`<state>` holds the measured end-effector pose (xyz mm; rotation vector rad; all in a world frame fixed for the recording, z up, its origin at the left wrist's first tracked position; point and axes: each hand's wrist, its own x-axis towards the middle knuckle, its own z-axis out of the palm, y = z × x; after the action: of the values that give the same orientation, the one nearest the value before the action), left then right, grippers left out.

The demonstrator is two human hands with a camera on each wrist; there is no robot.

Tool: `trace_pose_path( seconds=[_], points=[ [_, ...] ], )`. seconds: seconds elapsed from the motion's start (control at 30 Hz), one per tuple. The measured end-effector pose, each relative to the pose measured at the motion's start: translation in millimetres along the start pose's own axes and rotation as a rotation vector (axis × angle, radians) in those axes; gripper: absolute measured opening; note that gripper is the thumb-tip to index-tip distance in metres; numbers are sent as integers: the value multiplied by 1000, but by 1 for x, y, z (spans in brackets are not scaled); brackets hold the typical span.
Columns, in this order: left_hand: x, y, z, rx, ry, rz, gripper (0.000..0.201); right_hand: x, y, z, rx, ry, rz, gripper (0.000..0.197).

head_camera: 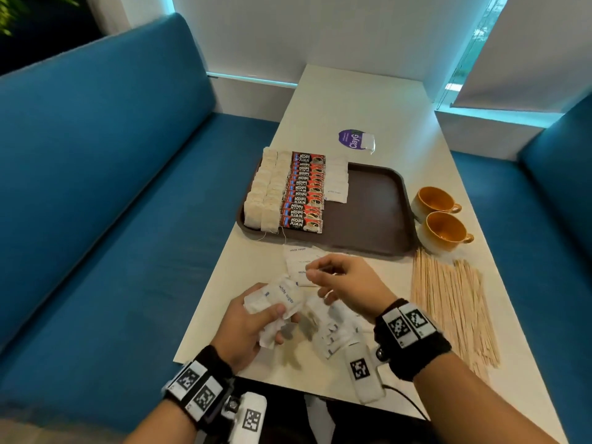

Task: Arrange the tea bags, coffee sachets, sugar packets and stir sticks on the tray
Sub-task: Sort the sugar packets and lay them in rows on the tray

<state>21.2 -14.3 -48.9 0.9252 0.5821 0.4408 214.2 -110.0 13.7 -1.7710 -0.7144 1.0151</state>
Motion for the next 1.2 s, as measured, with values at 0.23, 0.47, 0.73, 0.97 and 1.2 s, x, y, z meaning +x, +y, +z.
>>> trace_pose_path(
  seconds=[0.23, 0.47, 0.73, 0.97, 1.2],
  points=[
    [-13, -3, 7, 104, 89, 70, 27, -36, 24, 35, 70, -73, 81, 25],
    [-21, -9, 3, -67, 86, 77, 47, -47, 25, 31, 345, 105, 27, 11],
    [-15, -9, -3, -178, -30, 20, 61, -51, 29, 24, 588, 172, 44, 17],
    [-18, -2, -1, -152, -125, -71, 83, -49, 33, 18, 594, 196, -5, 30],
    [-15, -10, -3, -143, -117, -62, 66, -48, 38, 24, 438, 77, -42, 19]
  ],
)
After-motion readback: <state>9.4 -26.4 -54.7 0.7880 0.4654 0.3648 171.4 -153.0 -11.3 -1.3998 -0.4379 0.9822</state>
